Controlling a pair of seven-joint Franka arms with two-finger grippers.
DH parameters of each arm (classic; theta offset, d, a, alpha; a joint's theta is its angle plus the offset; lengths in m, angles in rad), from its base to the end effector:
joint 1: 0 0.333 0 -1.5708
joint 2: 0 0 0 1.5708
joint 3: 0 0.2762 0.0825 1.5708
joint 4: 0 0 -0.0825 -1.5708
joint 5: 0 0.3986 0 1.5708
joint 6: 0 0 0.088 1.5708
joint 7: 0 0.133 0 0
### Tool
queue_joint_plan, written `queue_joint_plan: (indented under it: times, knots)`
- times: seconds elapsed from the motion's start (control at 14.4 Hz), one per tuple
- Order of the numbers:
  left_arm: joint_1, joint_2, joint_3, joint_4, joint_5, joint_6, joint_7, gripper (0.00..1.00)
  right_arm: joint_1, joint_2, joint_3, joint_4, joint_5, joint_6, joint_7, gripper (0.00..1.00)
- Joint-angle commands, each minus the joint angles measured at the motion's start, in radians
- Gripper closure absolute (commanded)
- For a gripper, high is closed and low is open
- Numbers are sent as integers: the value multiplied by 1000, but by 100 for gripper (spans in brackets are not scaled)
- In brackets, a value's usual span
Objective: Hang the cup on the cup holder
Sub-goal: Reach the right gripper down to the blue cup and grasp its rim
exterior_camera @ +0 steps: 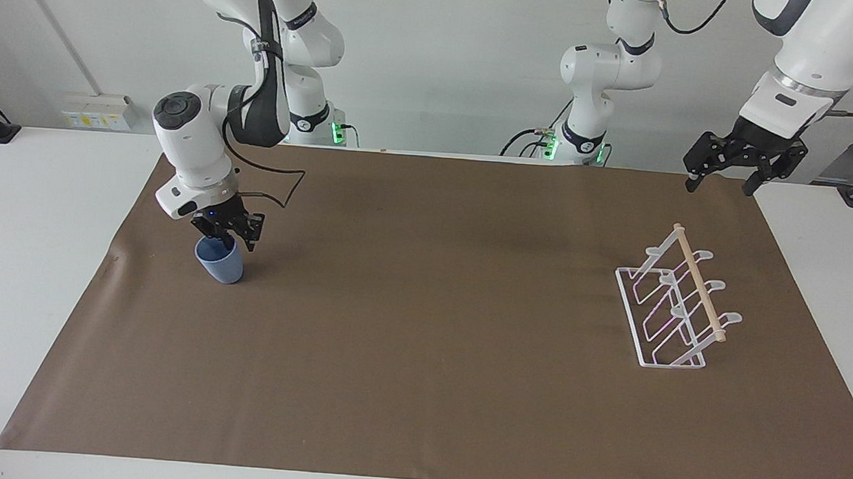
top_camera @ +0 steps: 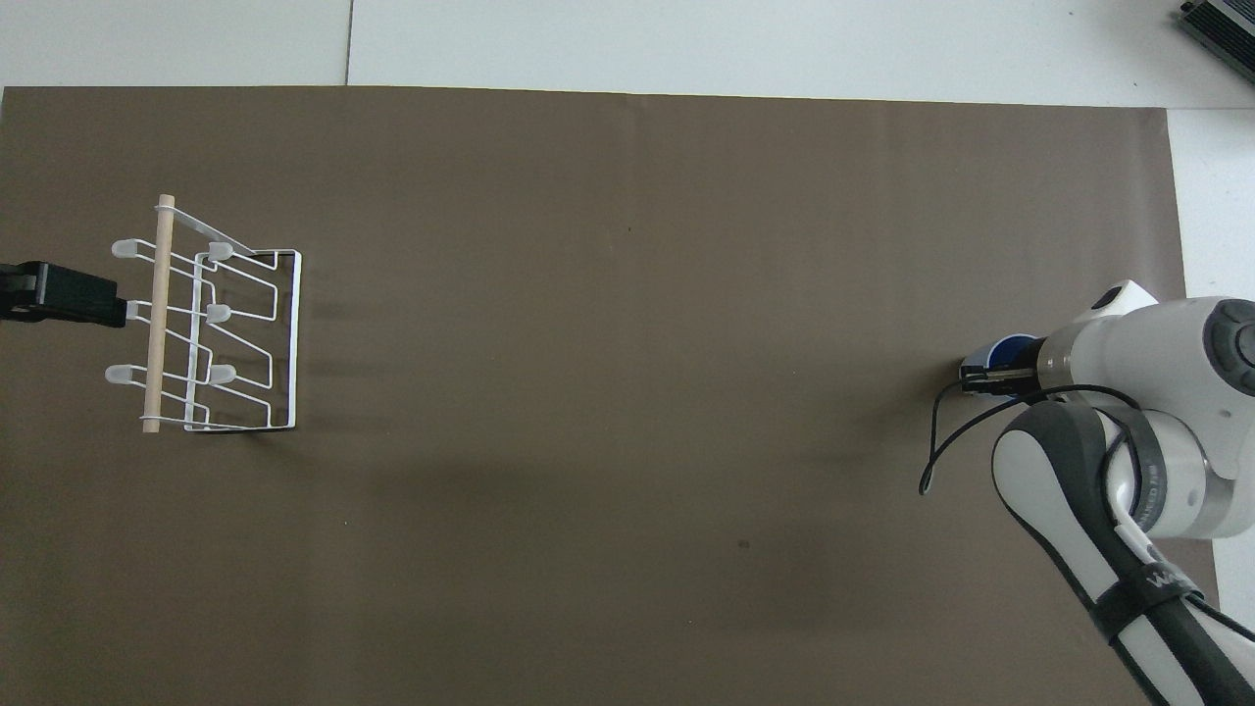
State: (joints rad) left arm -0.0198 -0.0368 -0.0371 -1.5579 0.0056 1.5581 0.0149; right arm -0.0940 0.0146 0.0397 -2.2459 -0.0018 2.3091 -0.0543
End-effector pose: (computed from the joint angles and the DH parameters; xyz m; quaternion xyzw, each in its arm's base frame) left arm 0.5583 -0.0314 0.5846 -0.9992 0.0358 -0.0186 0.0031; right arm 0.5401 -0.0294 0.2894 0.9997 0.0006 0.0242 0.0017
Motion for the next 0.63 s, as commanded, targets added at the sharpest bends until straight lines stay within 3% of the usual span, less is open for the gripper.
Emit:
queue_joint_plan:
  times: [0.0,0.56]
  knots:
    - [11,-28,-6,-34,-1,11,2,0,0,-7,3,-18,29,23,-29,100]
    - [-3,-28,-9,-33,-1,-18,2,0,-1,2,6,-3,69,19,-77,100]
